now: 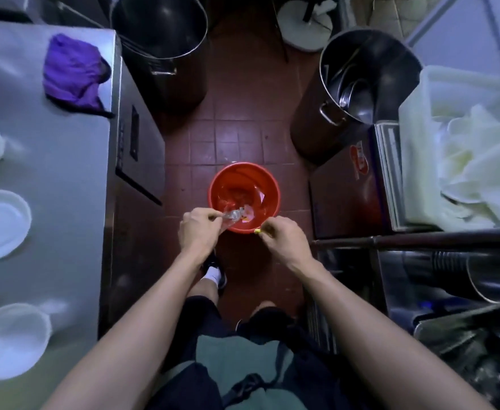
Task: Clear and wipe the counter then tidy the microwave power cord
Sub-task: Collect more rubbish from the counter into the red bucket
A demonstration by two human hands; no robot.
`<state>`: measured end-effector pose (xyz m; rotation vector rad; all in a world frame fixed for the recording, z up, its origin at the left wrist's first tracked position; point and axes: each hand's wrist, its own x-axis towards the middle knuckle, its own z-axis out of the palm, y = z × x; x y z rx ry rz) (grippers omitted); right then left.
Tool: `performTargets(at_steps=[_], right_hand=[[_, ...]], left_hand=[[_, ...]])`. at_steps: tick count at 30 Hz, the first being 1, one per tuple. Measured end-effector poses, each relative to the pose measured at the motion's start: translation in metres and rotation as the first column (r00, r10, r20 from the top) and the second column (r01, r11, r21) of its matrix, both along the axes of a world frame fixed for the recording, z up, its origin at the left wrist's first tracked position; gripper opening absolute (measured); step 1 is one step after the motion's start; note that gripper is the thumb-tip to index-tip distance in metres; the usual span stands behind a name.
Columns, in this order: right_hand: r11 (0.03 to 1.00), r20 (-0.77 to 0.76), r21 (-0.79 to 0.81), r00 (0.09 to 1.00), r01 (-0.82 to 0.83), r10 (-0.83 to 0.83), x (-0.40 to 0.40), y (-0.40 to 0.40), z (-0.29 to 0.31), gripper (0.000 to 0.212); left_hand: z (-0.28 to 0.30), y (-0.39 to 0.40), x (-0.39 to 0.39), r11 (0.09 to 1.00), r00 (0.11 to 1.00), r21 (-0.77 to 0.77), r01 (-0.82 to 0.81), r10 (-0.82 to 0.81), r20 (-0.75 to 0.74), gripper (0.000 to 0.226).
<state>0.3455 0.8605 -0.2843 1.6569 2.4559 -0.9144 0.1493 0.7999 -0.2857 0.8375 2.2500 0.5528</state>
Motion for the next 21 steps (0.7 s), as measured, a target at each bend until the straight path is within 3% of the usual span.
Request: performTargets(at_steps=[12, 21], right_hand=[[0.965, -0.010, -0.164, 0.978, 0.203, -0.207, -0.049, 0.083, -0.066, 0.009], [0.958, 0.032, -0.268, 0.995, 0.101, -0.096, -0.040, 0.135, -0.167, 0.011]], left_hand=[[-0.062, 0.091, -0.041, 0.984, 0.998, -0.174, -0.037, 0.044, 0.037, 0.018], [-0.160, 0.136, -0.017, 0.928, 0.971, -0.315, -0.198, 0.230, 0.070, 0.010]])
